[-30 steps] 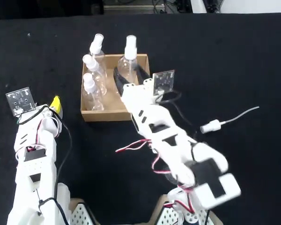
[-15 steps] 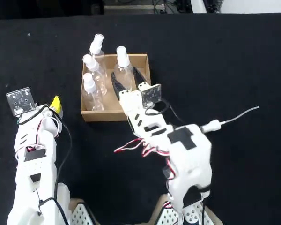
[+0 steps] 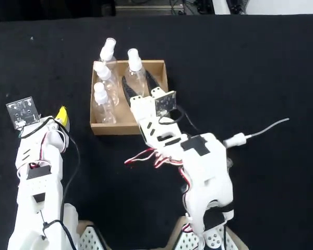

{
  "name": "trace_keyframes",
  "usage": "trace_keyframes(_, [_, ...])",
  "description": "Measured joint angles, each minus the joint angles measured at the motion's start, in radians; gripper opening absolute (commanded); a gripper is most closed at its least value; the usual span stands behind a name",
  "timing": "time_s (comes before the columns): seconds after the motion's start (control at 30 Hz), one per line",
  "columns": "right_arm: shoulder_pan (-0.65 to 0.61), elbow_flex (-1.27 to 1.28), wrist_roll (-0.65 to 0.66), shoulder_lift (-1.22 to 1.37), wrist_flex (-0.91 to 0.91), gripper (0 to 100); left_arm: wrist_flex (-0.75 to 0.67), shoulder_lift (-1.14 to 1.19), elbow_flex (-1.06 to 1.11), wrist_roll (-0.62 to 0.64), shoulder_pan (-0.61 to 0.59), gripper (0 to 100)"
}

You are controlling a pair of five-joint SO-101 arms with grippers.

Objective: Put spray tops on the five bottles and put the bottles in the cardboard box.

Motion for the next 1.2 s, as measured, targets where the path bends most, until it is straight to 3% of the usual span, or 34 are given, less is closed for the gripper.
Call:
trace_keyframes(0.3, [-0.002, 0.071, 0.000, -0.046, -0.071, 1.1, 0.000, 0.000, 0.000, 0.000, 0.000, 20])
trace_keyframes(0.7, [0.051, 0.345, 0.000, -0.531, -0.081, 1.1, 0.000, 0.000, 0.000, 0.000, 0.000, 20])
trace_keyframes(0.87, [0.233, 0.353, 0.000, -0.806, 0.138, 1.1, 0.000, 0.000, 0.000, 0.000, 0.000, 20])
trace_keyframes(1.07, [0.591, 0.299, 0.000, -0.979, 0.629, 1.1, 0.000, 0.000, 0.000, 0.000, 0.000, 20])
trace_keyframes(1.2, [0.841, 0.293, 0.021, -0.977, 0.749, 1.1, 0.000, 0.000, 0.000, 0.000, 0.000, 20])
